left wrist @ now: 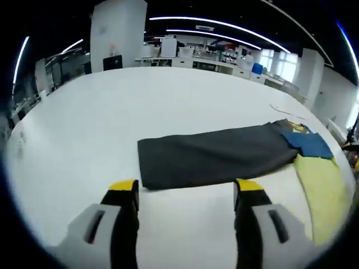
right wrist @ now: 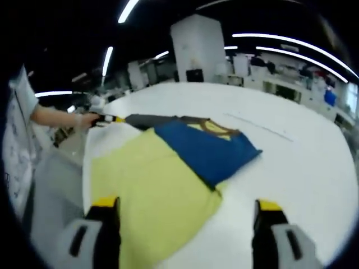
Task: Fold the garment on the visible template until the final outline fits inside the template.
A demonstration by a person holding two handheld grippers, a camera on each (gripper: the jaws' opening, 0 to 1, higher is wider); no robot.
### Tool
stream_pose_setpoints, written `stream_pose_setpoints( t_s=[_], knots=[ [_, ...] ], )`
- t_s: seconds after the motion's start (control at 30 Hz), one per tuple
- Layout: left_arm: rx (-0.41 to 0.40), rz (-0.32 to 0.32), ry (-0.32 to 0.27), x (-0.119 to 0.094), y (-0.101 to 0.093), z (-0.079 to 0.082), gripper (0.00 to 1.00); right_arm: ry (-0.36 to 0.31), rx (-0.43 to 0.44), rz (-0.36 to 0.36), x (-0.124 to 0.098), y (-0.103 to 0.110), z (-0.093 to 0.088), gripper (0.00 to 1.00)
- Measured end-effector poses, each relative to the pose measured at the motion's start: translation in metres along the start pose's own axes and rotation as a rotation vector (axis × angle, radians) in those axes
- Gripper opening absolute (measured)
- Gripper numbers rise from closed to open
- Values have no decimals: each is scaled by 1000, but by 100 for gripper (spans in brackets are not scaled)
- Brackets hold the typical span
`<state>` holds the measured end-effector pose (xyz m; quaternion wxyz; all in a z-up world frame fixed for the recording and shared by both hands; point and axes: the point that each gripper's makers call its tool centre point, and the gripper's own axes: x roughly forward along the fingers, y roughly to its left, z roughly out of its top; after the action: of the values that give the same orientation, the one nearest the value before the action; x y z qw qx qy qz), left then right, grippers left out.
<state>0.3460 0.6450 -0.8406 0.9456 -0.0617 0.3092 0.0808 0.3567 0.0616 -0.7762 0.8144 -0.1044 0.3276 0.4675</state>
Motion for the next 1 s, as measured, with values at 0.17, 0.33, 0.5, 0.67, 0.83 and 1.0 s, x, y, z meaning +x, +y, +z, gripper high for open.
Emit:
stream_pose_setpoints(
  t_s=[0.17,0.33,0.5,0.67,0.83,1.0],
  knots=[
    [-31,84,10,-1,15,-7,54,14,-1,-15,-10,-5,-6,99],
    [-63,115,-15,-2,18,-6,35,27,15,-40,-13,-9,-14,99],
    [-46,121,-17,0,20,-3,25,41,20,-42,-14,-6,-20,99],
    [-59,155,-1,-4,26,-3,6,41,23,-41,-12,-5,-21,99],
    [-53,132,10,-4,25,9,0,31,21,-41,-12,-4,-19,99],
    [-92,67,-115,-10,19,51,0,16,21,-39,-11,-3,-15,99]
  ],
)
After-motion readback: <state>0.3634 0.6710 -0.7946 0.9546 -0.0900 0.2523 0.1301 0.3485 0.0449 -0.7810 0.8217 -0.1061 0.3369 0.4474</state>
